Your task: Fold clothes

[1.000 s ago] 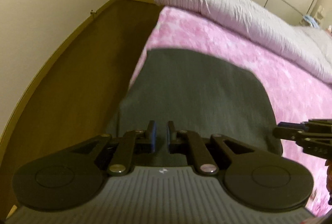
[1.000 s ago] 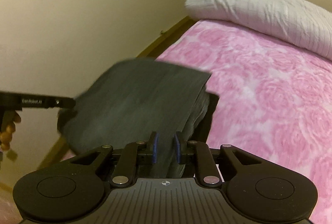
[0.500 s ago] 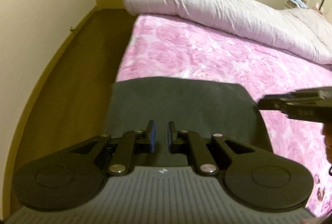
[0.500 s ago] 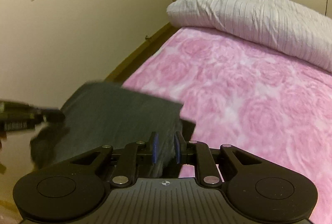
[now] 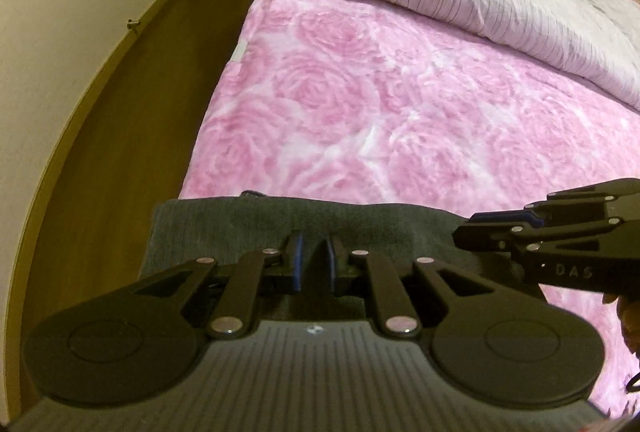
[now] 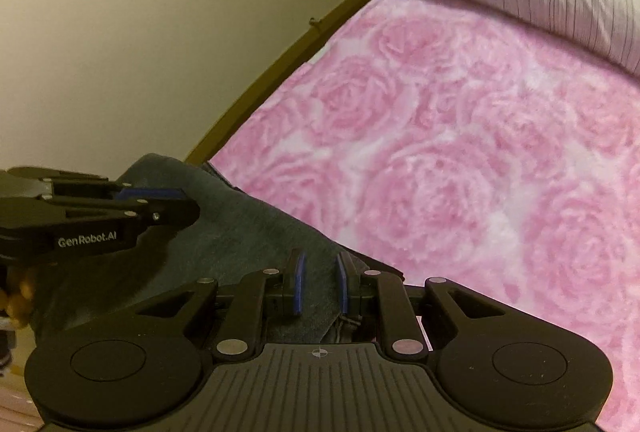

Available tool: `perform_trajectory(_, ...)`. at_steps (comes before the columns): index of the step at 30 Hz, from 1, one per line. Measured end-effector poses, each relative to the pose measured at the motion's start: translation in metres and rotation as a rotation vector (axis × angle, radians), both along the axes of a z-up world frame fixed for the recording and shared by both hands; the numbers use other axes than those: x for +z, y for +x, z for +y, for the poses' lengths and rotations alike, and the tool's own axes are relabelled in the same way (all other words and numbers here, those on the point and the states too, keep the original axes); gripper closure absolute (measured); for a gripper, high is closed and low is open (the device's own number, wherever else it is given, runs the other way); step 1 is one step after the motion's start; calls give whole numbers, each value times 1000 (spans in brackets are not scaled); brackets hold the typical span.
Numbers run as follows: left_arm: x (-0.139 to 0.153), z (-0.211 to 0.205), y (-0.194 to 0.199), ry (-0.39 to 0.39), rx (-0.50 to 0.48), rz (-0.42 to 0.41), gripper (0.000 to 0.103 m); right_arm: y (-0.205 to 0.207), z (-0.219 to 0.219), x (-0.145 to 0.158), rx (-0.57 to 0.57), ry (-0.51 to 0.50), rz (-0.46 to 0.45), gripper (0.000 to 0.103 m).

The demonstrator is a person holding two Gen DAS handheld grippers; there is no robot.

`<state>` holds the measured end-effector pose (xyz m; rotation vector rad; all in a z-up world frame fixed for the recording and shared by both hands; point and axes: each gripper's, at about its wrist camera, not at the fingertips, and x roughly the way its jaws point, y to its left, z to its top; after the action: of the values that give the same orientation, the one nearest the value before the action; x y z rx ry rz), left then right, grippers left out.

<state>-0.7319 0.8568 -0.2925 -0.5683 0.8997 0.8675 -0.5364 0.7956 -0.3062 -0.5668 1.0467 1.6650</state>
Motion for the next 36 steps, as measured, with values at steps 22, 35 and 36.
perform_trajectory(22, 66, -156, -120, -27, 183, 37, 88, -57, -178, 67, -130, 20, -24, 86)
perform_trajectory(35, 169, -259, -93, -14, 256, 125, 80, -53, -250, 172, -180, -62, 38, 81)
perform_trajectory(36, 172, -266, -86, -5, 270, 131, 80, -49, -253, 176, -172, -55, 42, 81)
